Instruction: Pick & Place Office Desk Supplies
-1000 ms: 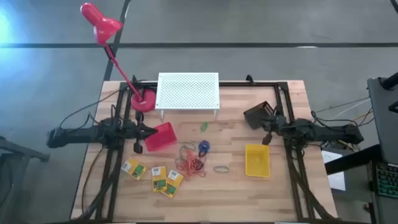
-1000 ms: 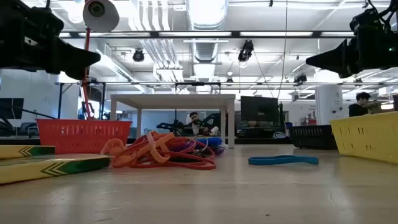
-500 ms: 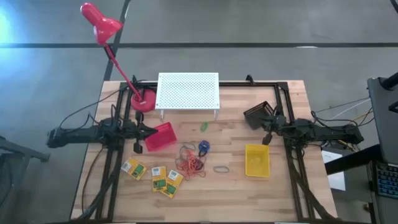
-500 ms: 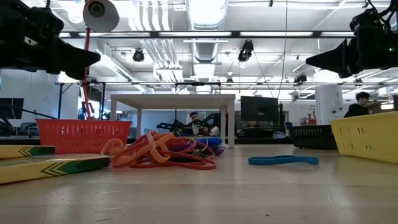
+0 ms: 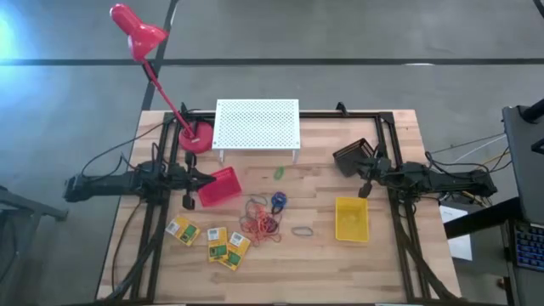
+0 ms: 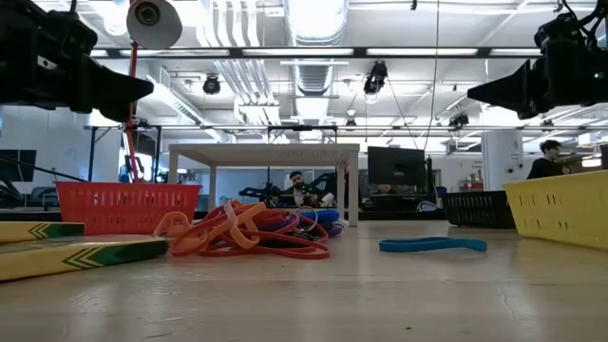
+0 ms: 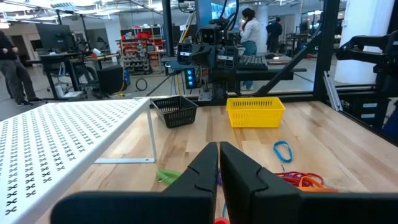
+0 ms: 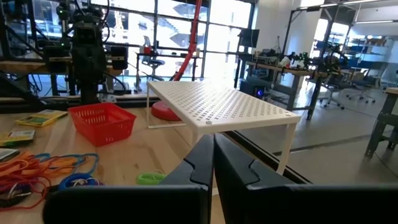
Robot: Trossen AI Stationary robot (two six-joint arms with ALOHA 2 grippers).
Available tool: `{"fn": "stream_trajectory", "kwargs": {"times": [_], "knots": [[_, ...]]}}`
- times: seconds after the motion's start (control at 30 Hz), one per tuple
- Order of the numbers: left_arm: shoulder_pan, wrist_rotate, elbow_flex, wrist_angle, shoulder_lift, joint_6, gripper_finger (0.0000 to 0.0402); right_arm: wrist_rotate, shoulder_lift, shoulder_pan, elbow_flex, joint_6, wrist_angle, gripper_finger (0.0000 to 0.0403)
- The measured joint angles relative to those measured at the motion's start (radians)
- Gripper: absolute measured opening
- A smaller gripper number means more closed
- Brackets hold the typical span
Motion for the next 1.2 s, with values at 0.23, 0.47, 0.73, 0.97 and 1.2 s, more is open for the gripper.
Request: {"fn": "stream_trajectory", "kwargs": {"times": [0.23, 0.47, 0.73, 0.97, 1.2], "knots": [[0.0, 0.0, 0.0, 0.0, 0.0, 0.0, 0.0023, 0.0, 0.0, 0.0, 0.0, -0.002, 0.0, 0.0008], [0.0, 0.0, 0.0, 0.0, 0.0, 0.0, 0.0023, -0.008, 0.0, 0.0, 0.0, 0.024, 0.052, 0.0008], [0.0, 0.0, 0.0, 0.0, 0.0, 0.0, 0.0023, -0.322, 0.03, 0.001, 0.001, 0.332, 0.184, 0.0008], [0.0, 0.0, 0.0, 0.0, 0.0, 0.0, 0.0023, -0.482, 0.161, 0.008, 0.034, 0.448, 0.203, 0.0013], [0.0, 0.0, 0.0, 0.0, 0.0, 0.0, 0.0023, -0.368, 0.468, 0.007, 0.312, 0.495, -0.26, 0.0072]]}}
